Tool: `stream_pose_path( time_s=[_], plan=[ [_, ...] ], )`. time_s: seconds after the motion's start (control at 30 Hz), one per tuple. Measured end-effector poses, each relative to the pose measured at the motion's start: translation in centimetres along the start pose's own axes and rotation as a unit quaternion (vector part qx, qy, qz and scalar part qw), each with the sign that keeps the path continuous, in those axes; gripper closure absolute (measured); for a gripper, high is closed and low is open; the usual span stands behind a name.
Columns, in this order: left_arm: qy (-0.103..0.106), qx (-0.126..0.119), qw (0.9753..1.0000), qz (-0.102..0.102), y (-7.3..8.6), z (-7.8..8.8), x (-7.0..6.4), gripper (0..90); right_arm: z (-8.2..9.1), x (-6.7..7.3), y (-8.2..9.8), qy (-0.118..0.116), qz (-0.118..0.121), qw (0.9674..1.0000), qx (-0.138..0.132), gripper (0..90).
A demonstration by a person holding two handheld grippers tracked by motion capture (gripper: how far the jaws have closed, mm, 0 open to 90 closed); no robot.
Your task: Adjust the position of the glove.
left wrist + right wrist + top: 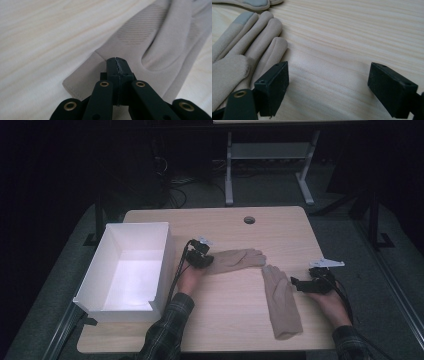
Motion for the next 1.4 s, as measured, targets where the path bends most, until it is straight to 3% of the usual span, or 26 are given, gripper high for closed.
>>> stream_pose_path(
  time_s=[0.43, 0.47, 0.77, 0.87, 1.0, 1.17, 1.2, 1.4],
  plan=[
    [0.016, 0.017, 0.9995, -0.018, 1.6, 1.3, -2.2, 89.6, 0.0, 0.0, 0.0, -0.001, 0.006, 1.0, -0.003, 16.9],
    [0.025, 0.016, 0.9995, -0.012, 2.0, 1.6, -2.7, 89.7, 0.0, 0.0, 0.0, -0.001, 0.006, 1.0, -0.003, 16.9],
    [0.06, 0.029, 0.9975, -0.023, 3.2, 2.5, -4.7, 89.7, 0.0, 0.0, 0.0, -0.002, 0.008, 1.0, -0.003, 16.9],
    [0.08, 0.034, 0.9955, -0.037, 4.0, 3.1, -5.6, 89.6, 0.0, 0.0, 0.0, -0.003, 0.009, 1.0, -0.003, 16.9],
    [0.098, 0.031, 0.9939, -0.041, 4.6, 3.4, -6.4, 89.6, 0.0, 0.1, 0.0, -0.005, 0.009, 0.9999, -0.003, 16.9],
    [0.139, 0.028, 0.988, -0.063, 5.8, 4.1, -7.6, 89.6, 0.0, 0.1, 0.0, -0.005, 0.007, 1.0, -0.003, 16.9],
    [0.139, 0.028, 0.988, -0.063, 5.8, 4.1, -7.6, 89.6, 0.0, 0.1, 0.0, -0.005, 0.007, 1.0, -0.003, 16.9],
    [0.165, 0.035, 0.9821, -0.083, 7.0, 5.0, -9.3, 89.6, 0.0, 0.1, 0.0, -0.005, 0.007, 1.0, -0.003, 16.9]
  ],
)
Point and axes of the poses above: each handheld gripper's, and its own axes: z roughly backward along the jaws, y roughly out of its underside, x roughly to its left, the point moved 5 cm from there along -z, roughly forward along the jaws, and after that the axes turned 6 degrees about y, right-handed, at the moved point
